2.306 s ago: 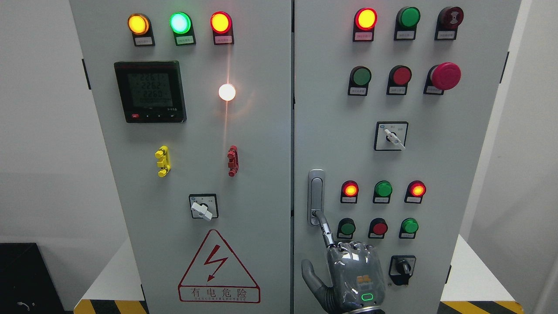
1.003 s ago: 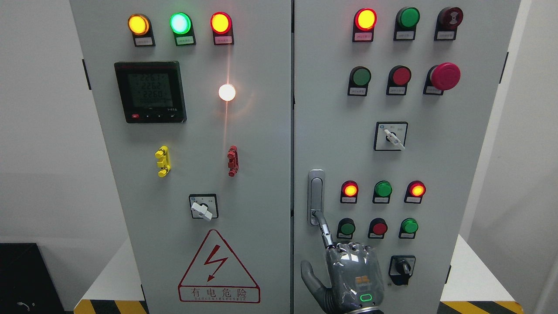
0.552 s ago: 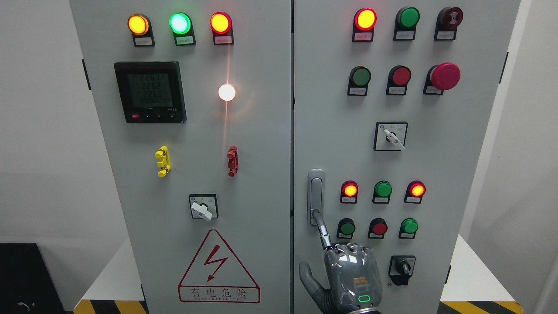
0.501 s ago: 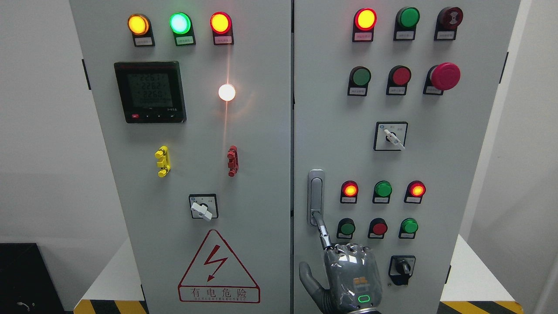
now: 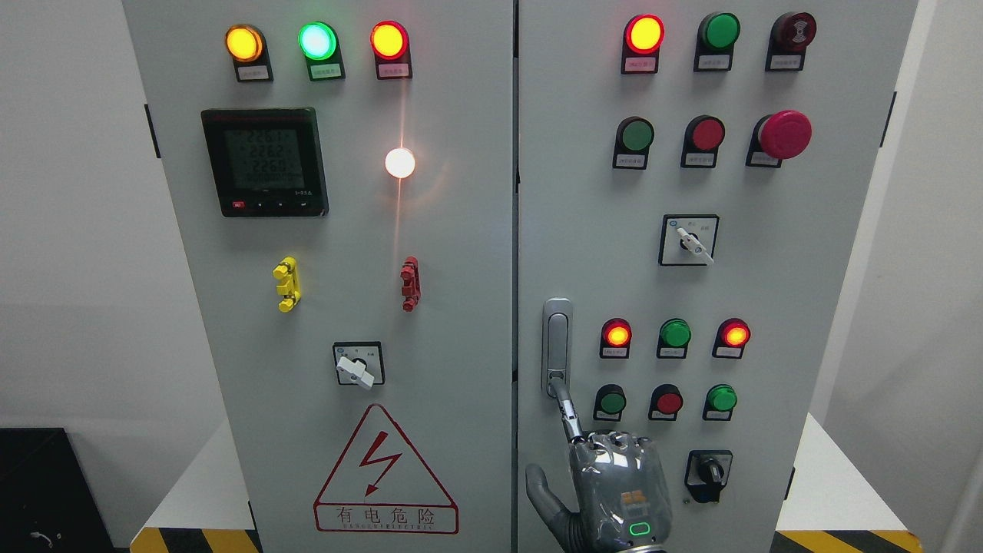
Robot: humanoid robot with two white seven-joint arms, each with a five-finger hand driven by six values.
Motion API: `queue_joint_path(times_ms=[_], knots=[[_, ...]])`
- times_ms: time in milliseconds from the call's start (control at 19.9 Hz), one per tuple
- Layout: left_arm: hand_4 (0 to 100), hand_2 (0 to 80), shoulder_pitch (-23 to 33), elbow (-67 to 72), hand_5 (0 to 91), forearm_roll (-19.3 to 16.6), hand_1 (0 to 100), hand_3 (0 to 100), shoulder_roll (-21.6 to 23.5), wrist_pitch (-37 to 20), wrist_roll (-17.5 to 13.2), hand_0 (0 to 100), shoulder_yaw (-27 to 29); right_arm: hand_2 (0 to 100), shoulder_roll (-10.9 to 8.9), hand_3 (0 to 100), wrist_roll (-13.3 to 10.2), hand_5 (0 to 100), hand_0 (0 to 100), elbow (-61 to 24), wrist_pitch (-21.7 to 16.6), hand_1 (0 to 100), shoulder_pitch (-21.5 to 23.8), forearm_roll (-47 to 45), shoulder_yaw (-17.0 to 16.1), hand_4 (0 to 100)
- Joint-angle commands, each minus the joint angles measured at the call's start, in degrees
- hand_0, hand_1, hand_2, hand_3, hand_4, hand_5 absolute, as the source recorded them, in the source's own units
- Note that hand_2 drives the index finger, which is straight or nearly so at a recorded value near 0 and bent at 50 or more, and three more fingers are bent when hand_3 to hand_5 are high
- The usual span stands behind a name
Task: Release door handle
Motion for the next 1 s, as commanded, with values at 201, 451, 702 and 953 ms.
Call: queue_joint_path(times_ms=[201,451,702,953], knots=[[0,0.0,0.0,0.0,0.0,0.0,56,0,0.0,0.0,0.0,12,0.0,6,0.0,100,0.0,100,47,1.2,0.2,37,0.6,0.0,-0.1,100],[0,0.0,0.0,0.0,0.0,0.0,56,0,0.0,0.0,0.0,12,0.0,7,0.0,100,0.0,100,47,1.2,0.2,37,0.6,0.0,-0.1,100],[0,0.0,0.0,0.0,0.0,0.0,56,0,0.0,0.0,0.0,12,0.0,7,0.0,100,0.0,100,47,1.2,0.2,37,0.7,0.0,0.0,100],[0,0.0,0.0,0.0,0.0,0.0,56,0,0.0,0.0,0.0,12,0.0,7,0.0,100,0.0,100,47,1.2,0.2,37,0.7,0.0,0.0,100]])
